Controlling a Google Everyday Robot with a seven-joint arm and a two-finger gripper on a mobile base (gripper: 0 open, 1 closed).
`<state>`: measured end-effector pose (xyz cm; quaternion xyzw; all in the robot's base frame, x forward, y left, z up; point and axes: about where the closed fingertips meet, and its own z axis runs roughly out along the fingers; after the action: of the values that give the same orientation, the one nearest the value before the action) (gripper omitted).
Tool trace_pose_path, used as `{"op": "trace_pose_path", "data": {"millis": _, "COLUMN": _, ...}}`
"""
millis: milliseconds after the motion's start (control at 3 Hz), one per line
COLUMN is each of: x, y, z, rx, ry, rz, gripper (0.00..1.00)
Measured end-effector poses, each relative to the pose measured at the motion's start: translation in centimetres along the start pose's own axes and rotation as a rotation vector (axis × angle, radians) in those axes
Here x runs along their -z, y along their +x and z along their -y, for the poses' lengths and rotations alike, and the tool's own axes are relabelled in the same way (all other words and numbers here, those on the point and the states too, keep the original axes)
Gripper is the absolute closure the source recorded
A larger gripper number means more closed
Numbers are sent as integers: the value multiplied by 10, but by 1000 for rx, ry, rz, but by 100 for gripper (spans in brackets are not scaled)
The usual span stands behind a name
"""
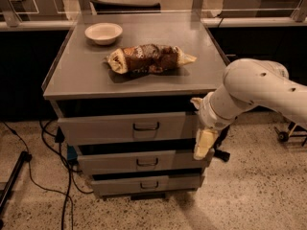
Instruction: Open top drawer
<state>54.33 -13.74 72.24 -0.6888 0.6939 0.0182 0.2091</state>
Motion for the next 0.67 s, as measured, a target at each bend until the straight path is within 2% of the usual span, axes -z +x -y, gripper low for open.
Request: {"op": "trace_pose_path", "data": {"millis": 667, "x": -29, "y": -2, "z": 16, "rx": 0, "ry": -12, "rz": 12, "gripper": 0}}
